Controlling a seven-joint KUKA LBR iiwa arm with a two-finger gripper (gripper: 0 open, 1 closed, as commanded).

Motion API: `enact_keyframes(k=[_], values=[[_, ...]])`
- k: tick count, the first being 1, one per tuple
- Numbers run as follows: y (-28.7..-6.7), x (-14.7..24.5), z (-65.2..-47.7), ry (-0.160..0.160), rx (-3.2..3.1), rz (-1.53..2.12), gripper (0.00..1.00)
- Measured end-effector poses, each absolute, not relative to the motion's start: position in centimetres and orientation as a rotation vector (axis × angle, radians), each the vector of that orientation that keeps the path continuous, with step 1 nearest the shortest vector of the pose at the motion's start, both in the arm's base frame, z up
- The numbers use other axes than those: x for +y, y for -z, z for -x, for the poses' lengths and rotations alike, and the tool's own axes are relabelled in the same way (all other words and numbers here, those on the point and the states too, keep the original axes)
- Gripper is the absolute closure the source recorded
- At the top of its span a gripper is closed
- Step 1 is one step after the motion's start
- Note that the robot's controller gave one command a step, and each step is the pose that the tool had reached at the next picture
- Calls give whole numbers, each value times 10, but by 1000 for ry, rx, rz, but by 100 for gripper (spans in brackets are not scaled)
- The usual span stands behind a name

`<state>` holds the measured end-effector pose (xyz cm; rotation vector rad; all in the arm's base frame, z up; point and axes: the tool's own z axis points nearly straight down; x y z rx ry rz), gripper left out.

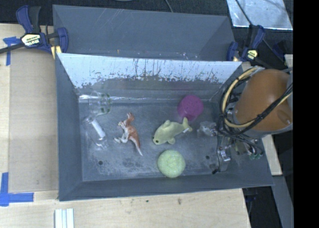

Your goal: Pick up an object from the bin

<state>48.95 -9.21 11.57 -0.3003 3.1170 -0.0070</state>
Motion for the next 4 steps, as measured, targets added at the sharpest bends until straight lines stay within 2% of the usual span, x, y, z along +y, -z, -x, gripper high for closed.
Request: enact_keyframes(k=[1, 2, 3, 4], values=[[-111, -64, -490, 0, 3104, 484, 0], [-116, 8, -492, -3, 3078, 612, 0], [-70, 8, -486, 3, 3062, 645, 0], [-70, 9, -486, 1, 3045, 756, 100]])
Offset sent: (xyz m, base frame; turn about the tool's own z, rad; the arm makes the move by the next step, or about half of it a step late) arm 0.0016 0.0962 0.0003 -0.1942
